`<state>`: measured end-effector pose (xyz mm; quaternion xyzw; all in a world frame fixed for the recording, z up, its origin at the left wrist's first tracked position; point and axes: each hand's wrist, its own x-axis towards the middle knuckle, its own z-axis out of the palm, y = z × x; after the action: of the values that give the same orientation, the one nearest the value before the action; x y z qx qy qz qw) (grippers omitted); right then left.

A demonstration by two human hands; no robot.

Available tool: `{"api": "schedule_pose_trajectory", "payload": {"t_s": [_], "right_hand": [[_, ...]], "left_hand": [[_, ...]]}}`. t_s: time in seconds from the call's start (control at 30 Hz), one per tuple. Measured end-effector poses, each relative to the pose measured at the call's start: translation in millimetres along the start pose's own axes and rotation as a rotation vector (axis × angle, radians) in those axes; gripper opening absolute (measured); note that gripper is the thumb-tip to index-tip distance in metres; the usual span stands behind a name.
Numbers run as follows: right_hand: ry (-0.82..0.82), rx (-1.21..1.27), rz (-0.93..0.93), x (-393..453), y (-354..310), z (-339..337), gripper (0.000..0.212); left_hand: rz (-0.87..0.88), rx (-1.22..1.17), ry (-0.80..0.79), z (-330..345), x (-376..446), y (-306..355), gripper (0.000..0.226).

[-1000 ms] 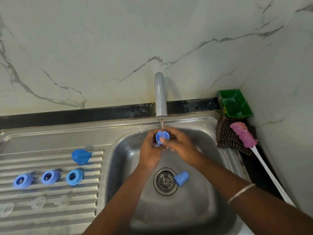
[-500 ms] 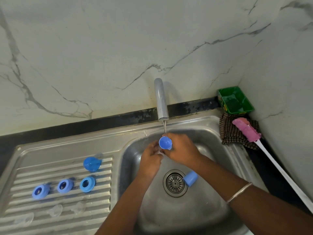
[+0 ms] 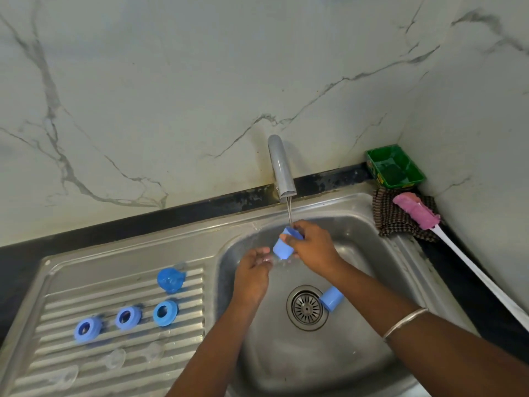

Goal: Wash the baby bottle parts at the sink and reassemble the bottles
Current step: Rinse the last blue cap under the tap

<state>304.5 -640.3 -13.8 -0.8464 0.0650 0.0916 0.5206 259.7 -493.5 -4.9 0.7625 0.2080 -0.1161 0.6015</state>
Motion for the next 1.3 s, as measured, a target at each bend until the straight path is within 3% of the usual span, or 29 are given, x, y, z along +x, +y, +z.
{"api": "schedule_pose_trajectory", "payload": {"t_s": [0.17, 0.27, 0.43, 0.5, 0.6, 0.73, 0.8, 0.9, 1.1, 1.3], "right_hand": [[0.011, 0.373, 0.262, 2, 0, 0, 0.022], [0.014, 0.635, 0.392, 0, 3, -2, 0.028], [0.034, 0.897, 0.597, -2, 16, -7, 0.038], [-0.010, 0.805, 0.627, 2, 24, -12, 0.045], [0.010, 0.458, 0.653, 23, 28, -25, 0.051], [0.121, -0.012, 0.329, 55, 10, -42, 0.033], [0.143, -0.063, 0.133, 66, -9, -48, 0.025], [0.040, -0.219, -0.106, 83, -37, -51, 0.035], [-0.097, -0.434, -0.207, 95, -61, -41, 0.026], [-0.171, -0.462, -0.239, 95, -63, -43, 0.020]], "left_hand": [[0.028, 0.039, -0.074, 8, 11, 9, 0.019], [0.031, 0.052, -0.183, 20, 22, 17, 0.004], [0.103, 0.175, -0.199, 39, 39, 25, 0.015], [0.114, 0.241, -0.181, 45, 43, 28, 0.024], [0.079, 0.262, -0.122, 48, 48, 29, 0.039], [-0.213, -0.154, -0.110, 47, 49, 38, 0.033], [-0.409, -0.382, -0.097, 43, 50, 42, 0.028], [-0.564, -0.592, -0.141, 35, 48, 42, 0.023], [-0.643, -0.773, -0.311, 25, 48, 38, 0.040], [-0.715, -0.818, -0.440, 31, 52, 39, 0.036]]}}
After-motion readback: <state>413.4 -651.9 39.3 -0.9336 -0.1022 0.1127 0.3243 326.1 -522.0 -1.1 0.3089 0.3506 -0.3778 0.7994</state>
